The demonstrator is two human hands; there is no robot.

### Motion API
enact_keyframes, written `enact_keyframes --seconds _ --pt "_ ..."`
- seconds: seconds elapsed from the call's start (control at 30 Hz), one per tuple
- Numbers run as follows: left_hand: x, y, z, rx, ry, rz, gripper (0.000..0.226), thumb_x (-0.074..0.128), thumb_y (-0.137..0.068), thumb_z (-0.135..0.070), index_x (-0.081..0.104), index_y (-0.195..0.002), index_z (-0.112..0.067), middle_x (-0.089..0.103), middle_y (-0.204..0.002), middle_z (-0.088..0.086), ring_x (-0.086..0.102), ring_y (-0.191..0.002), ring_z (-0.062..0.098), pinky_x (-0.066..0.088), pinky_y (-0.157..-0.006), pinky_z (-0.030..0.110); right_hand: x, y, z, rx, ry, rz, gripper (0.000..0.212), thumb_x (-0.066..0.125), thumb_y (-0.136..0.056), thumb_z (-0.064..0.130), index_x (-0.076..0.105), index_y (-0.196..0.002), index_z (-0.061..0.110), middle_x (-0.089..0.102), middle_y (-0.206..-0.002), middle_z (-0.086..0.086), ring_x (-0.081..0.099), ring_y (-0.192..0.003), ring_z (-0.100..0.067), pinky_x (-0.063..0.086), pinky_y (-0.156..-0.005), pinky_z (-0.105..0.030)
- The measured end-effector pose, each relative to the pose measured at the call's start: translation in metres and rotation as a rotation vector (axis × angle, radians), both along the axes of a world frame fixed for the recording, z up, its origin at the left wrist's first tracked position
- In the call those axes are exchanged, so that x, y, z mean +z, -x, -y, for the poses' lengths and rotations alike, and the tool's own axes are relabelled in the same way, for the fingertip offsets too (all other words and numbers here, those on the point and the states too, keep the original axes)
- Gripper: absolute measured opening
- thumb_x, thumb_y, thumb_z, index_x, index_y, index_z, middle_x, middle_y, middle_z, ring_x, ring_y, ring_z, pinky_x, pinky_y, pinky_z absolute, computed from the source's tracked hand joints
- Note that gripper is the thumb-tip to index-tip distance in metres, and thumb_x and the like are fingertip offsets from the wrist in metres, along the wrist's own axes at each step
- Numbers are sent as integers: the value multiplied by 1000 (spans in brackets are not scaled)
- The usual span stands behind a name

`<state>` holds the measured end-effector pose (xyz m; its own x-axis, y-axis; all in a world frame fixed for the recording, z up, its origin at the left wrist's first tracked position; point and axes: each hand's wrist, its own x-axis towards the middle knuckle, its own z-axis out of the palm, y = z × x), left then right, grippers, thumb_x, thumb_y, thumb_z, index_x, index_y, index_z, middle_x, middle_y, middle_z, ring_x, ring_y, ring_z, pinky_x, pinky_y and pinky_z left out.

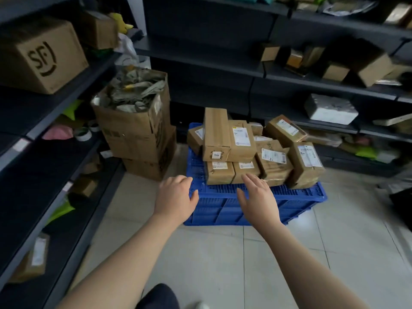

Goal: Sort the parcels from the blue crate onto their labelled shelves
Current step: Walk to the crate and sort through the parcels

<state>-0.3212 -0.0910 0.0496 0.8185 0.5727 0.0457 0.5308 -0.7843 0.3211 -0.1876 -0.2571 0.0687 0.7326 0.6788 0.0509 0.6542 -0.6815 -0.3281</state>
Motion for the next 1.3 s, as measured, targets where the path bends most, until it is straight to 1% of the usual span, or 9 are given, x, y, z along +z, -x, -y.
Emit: enact_keyframes --seconds 0.13,0.4,0.53,0.67,0.73,0.87,0.93,1.1,1.3 --pt "-8 -52 -19 -27 12 -25 44 48 -94 -40 57 -128 -15 59 -128 2 55 -113 23 41 -97 37 -7 -44 -13 -38 -35 -26 37 50 -96 24 51 -131 11 53 -134 -3 42 -128 -19 22 -112 -29" --pt "-29 -151 -89 -29 53 -122 49 45 -95 -42 49 -137 -18 54 -135 1 52 -119 21 41 -99 36 -34 -143 -69 -125 18 -105 46 49 -96 28 42 -140 14 43 -145 -3 34 -136 -18 23 -113 -32" --pt "-29 -201 -119 -54 82 -141 48 47 -94 -42 50 -135 -17 55 -134 2 53 -117 23 43 -98 36 -40 -185 -94 -205 37 -146 47 49 -96 30 42 -140 15 44 -144 -2 36 -135 -19 28 -112 -33" --pt "-34 -247 -130 -105 115 -174 52 45 -95 -43 44 -140 -17 50 -139 3 48 -124 23 41 -103 38 -47 -221 -105 -274 14 -203 44 43 -95 34 47 -136 20 51 -136 1 47 -124 -21 42 -102 -40" --pt "-36 -268 -131 -129 130 -191 53 44 -95 -43 42 -142 -18 49 -141 2 46 -125 23 40 -105 38 -50 -238 -105 -291 23 -212 44 40 -94 37 47 -134 22 53 -133 3 50 -121 -20 46 -97 -41" --pt "-43 -310 -131 -153 138 -218 54 44 -95 -44 41 -142 -18 49 -140 2 46 -126 22 40 -105 38 -54 -276 -98 -335 41 -218 43 45 -96 30 45 -138 17 46 -142 -2 41 -130 -21 37 -107 -38" --pt "-45 -334 -131 -152 147 -218 54 43 -95 -43 41 -142 -18 49 -140 2 45 -127 22 40 -104 39 -59 -301 -95 -355 50 -227 47 45 -96 33 42 -140 17 43 -145 -3 36 -134 -21 35 -109 -38" --pt "-50 -406 -127 -143 127 -184 47 45 -94 -39 48 -136 -17 54 -132 3 49 -120 24 41 -101 37 -80 -379 -96 -321 35 -250 48 45 -96 32 41 -141 18 41 -147 -1 36 -135 -20 36 -108 -41" --pt "-80 -498 -120 -53 168 -206 49 47 -93 -39 47 -137 -17 53 -134 5 49 -120 25 43 -99 39 -120 -475 -117 -277 60 -311 49 43 -97 37 36 -144 24 32 -151 1 32 -137 -20 38 -106 -39"
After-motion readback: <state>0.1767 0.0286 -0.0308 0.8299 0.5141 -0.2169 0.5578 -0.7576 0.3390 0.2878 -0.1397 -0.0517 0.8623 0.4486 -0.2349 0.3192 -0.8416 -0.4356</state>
